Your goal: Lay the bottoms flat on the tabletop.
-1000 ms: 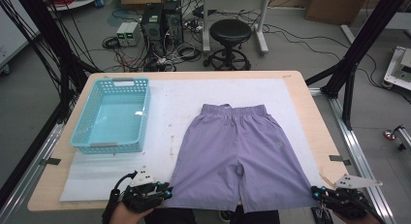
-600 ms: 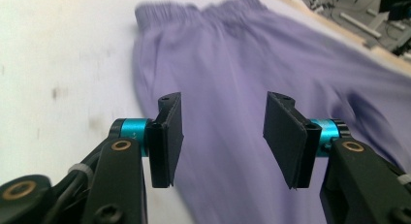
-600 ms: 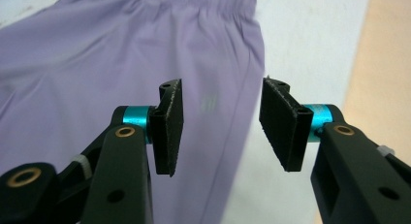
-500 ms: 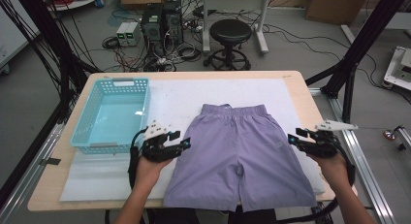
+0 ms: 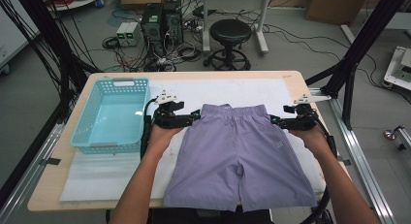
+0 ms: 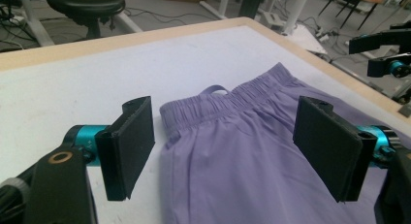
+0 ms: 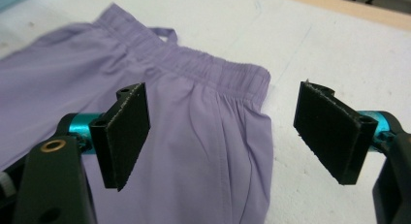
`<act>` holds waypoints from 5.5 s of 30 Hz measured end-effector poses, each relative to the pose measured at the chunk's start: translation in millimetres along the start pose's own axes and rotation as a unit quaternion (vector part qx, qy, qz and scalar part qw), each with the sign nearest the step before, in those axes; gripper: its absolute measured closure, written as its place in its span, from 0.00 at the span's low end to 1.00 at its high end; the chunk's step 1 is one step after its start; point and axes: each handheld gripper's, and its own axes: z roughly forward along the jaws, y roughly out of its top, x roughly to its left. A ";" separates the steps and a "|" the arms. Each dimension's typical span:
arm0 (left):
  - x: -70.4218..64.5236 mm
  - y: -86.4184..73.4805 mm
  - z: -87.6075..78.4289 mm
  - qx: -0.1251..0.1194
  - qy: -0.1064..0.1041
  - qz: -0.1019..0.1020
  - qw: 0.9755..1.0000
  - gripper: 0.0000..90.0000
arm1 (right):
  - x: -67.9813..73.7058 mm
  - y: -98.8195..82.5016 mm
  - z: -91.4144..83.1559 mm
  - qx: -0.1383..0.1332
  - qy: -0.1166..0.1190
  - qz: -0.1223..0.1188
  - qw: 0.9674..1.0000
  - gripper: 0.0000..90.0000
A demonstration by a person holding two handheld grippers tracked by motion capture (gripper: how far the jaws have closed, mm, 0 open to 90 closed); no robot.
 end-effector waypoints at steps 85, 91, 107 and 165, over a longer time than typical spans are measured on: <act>53.9 11.8 72.5 0.040 0.113 -0.038 0.992 0.62 | -44.8 48.6 64.9 0.050 -0.046 0.046 0.997 0.78; 48.7 1.1 56.9 0.041 0.091 -0.033 0.994 0.61 | -30.0 23.6 74.1 0.104 -0.041 0.017 0.994 0.79; 41.7 -22.4 30.5 0.050 0.061 -0.031 0.996 0.60 | -32.4 -2.2 65.6 0.065 -0.096 0.047 0.992 0.76; -23.5 -116.1 -113.1 0.017 -0.002 -0.013 1.000 0.58 | 176.4 -64.5 38.0 0.089 0.135 -0.116 0.980 0.90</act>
